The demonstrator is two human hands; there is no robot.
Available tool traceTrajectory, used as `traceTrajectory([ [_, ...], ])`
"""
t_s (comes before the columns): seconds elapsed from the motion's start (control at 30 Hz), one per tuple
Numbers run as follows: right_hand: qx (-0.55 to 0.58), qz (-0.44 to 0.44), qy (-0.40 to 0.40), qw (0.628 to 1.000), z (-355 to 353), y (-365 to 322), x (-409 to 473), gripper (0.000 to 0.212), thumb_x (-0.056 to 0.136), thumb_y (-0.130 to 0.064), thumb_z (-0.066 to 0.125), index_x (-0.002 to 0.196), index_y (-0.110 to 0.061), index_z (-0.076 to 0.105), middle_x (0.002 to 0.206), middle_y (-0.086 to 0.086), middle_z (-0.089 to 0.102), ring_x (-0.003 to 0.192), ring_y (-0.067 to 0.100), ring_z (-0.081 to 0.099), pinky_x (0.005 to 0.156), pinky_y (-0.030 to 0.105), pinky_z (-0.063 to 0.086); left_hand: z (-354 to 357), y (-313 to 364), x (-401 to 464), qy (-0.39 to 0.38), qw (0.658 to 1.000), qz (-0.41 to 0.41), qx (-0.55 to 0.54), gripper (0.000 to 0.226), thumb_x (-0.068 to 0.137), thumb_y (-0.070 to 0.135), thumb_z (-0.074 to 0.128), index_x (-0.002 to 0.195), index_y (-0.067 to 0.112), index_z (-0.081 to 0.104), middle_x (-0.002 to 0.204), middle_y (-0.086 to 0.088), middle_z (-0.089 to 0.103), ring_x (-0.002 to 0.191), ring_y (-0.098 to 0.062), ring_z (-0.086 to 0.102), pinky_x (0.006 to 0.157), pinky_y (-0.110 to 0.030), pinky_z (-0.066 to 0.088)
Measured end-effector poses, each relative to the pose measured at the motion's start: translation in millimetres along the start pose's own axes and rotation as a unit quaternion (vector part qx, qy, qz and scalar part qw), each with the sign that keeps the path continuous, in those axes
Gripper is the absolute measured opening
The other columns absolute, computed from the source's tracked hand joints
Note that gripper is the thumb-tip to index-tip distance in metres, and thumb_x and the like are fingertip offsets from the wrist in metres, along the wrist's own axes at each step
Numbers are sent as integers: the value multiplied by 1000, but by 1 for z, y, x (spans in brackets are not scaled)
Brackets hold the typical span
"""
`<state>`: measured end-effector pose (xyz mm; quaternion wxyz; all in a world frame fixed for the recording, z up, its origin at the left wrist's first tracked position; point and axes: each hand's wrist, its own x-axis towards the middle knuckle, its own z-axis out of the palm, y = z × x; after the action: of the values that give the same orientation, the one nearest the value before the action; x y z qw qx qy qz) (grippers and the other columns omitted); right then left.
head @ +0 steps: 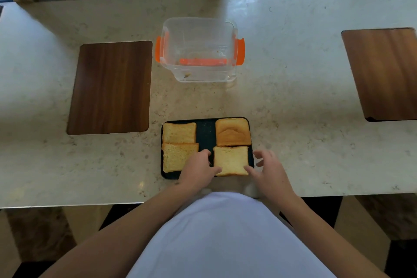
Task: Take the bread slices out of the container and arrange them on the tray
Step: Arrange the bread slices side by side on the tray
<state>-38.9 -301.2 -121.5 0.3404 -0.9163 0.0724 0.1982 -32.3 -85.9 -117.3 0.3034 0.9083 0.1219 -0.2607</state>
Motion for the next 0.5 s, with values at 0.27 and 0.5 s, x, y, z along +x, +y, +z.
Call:
traceTrajectory([
  [0.27,-5,21,-82,996,-1,2,7,80,77,-36,87,143,-25,44,139,-3,51,116,15,60,96,44,56,7,1,-7,-21,994,32,101,33,83,31,77,97,17,51,83,-1,64,73,-17,61,62,-33,54],
  [0.5,-7,-11,-89,996,-5,6,8,73,81,-28,84,142,-27,44,131,-4,59,110,13,62,92,39,56,12,7,-8,0,986,66,150,35,84,38,76,98,18,51,83,-1,66,73,-18,62,64,-33,55],
])
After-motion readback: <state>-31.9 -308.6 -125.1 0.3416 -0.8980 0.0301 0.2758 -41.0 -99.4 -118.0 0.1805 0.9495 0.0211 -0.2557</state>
